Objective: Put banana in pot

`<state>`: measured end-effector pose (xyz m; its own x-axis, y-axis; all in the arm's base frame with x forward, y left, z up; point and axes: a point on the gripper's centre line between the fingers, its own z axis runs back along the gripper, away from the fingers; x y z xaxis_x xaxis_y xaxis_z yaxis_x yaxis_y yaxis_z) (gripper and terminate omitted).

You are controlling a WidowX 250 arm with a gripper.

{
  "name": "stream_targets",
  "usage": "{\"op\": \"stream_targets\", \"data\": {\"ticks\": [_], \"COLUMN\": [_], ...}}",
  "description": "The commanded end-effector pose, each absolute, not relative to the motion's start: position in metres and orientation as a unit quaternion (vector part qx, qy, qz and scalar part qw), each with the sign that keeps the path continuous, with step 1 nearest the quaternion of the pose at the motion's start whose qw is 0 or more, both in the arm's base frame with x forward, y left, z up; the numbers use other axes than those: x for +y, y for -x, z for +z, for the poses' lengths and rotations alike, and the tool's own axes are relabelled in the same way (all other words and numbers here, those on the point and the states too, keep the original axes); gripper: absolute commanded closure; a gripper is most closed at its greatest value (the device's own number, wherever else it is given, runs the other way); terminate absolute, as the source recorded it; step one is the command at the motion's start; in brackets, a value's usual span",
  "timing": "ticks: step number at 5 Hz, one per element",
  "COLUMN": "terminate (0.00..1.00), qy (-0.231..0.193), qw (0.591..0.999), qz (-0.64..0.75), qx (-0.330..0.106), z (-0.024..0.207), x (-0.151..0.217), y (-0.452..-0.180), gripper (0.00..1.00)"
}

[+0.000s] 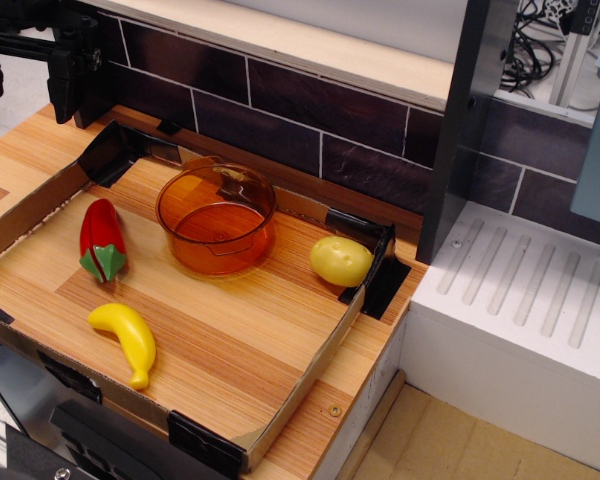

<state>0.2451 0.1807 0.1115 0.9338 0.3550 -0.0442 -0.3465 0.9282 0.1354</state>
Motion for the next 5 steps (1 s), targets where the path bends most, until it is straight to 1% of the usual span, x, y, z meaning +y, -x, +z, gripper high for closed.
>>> {"op": "stream_targets", "data": {"ticks": [1,2,3,4,5], "terminate": [0.0,0.0,0.0,0.0,0.0], "qy": [-0.063,-0.05,-0.026,-0.015,-0.005], "qw": [0.981,0.956,0.942,0.924,0.904], "qz": [0.179,0.288,0.332,0.381,0.428], "qx": [0.034,0.012,0.041,0.025,-0.009], "z": [0.112,0.116,0.125,0.123,0.113], "x": [0.181,0.17,0.145,0.122,0.103], "y": [-0.245,-0.243,-0.231,-0.221,-0.213], "gripper": [0.0,0.0,0.0,0.0,0.0]}}
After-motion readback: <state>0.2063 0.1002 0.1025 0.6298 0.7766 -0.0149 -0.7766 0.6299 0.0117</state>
